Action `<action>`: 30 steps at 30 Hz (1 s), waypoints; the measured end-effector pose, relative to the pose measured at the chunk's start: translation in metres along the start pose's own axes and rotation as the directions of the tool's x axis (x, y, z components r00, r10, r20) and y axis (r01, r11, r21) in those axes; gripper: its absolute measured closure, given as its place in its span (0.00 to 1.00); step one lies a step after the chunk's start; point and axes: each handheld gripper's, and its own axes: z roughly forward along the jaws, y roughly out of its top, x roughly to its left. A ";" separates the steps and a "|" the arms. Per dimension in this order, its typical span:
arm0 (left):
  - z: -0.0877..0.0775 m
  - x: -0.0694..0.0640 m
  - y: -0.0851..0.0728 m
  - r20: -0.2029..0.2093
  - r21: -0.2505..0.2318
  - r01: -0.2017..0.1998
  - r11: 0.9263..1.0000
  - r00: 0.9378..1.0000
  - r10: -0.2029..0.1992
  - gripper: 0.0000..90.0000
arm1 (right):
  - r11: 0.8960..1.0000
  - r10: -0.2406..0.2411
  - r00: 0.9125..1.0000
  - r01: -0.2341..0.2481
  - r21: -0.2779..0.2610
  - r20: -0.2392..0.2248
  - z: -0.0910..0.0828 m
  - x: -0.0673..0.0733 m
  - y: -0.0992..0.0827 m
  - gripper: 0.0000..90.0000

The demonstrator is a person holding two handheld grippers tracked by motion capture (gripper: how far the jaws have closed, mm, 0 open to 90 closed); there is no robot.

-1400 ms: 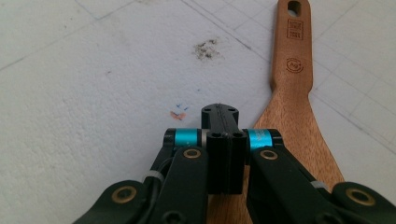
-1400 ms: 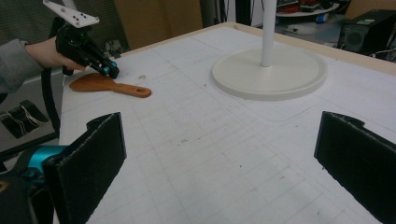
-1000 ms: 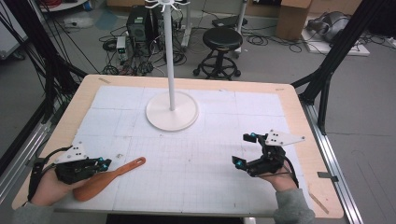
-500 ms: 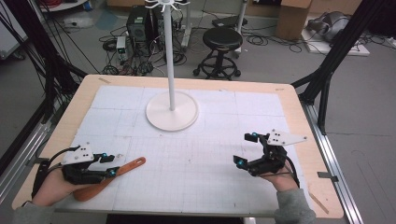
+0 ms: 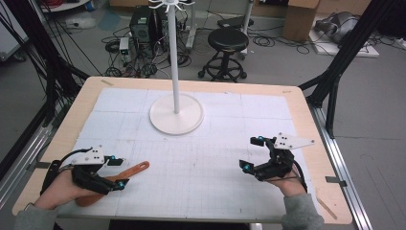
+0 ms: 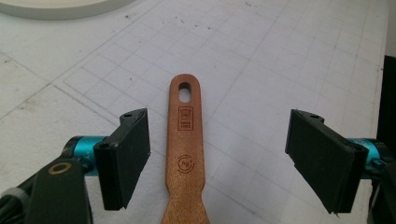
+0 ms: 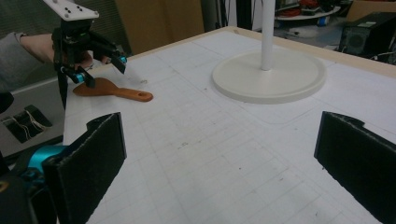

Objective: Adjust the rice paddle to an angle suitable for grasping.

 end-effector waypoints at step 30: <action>0.018 0.007 -0.008 -0.062 0.149 -0.044 0.988 0.997 0.054 0.36 | 1.000 0.015 1.000 -0.015 -0.021 -0.012 0.000 -0.007 0.000 0.01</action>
